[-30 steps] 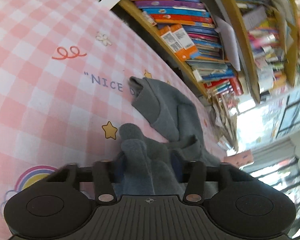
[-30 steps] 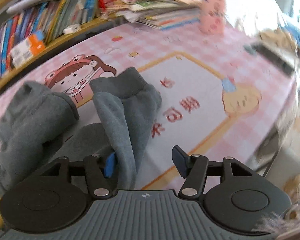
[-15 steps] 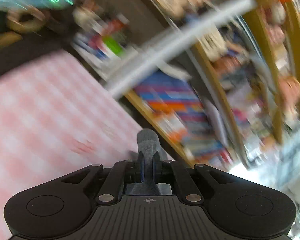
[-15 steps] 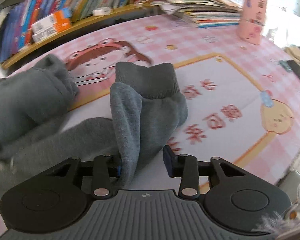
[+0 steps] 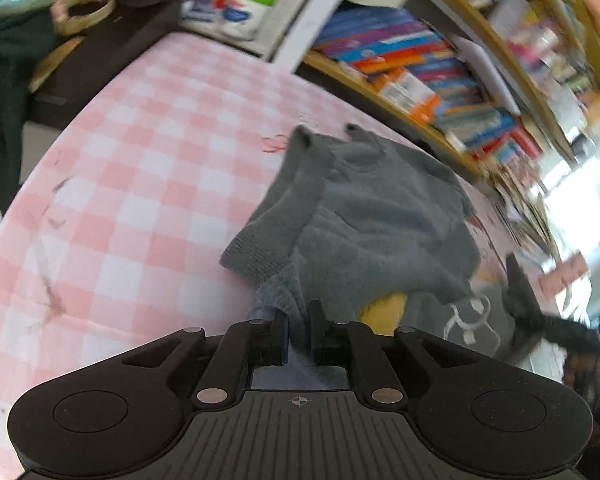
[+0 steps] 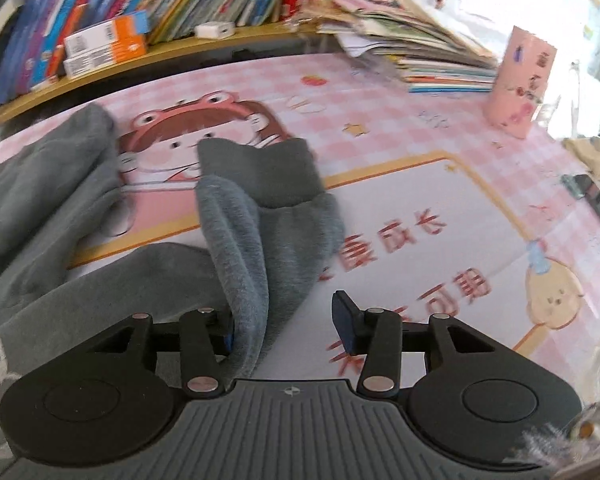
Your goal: Fold clothes
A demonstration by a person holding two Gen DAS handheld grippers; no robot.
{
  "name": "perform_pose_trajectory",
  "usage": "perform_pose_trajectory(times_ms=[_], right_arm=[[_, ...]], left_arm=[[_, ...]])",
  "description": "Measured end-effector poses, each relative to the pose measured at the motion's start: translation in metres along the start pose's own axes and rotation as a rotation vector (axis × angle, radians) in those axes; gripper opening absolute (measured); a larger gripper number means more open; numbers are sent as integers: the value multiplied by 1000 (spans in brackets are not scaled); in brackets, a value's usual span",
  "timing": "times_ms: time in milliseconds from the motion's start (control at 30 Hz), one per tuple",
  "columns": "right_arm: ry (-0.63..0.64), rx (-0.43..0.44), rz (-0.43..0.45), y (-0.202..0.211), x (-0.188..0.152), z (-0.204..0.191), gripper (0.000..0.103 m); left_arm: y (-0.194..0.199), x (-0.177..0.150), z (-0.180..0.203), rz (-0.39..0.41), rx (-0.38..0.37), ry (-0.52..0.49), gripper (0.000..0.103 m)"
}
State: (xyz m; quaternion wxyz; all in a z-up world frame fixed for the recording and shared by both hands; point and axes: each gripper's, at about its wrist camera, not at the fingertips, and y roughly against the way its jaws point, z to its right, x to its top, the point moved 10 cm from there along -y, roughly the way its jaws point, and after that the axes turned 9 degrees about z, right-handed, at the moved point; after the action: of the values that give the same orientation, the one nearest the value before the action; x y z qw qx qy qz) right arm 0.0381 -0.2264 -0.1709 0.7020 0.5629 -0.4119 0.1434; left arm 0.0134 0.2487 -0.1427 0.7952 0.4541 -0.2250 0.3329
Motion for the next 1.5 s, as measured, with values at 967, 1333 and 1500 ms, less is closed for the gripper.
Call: perform_pose_trajectory(times_ms=[967, 1333, 1500], right_arm=[[-163, -124, -1, 25, -30, 85, 61], [-86, -43, -14, 15, -21, 47, 62], [-17, 48, -66, 22, -21, 21, 64]], left_arm=[[-144, 24, 67, -81, -108, -187, 1], [-95, 34, -4, 49, 113, -1, 1], [-87, 36, -12, 52, 108, 19, 1]])
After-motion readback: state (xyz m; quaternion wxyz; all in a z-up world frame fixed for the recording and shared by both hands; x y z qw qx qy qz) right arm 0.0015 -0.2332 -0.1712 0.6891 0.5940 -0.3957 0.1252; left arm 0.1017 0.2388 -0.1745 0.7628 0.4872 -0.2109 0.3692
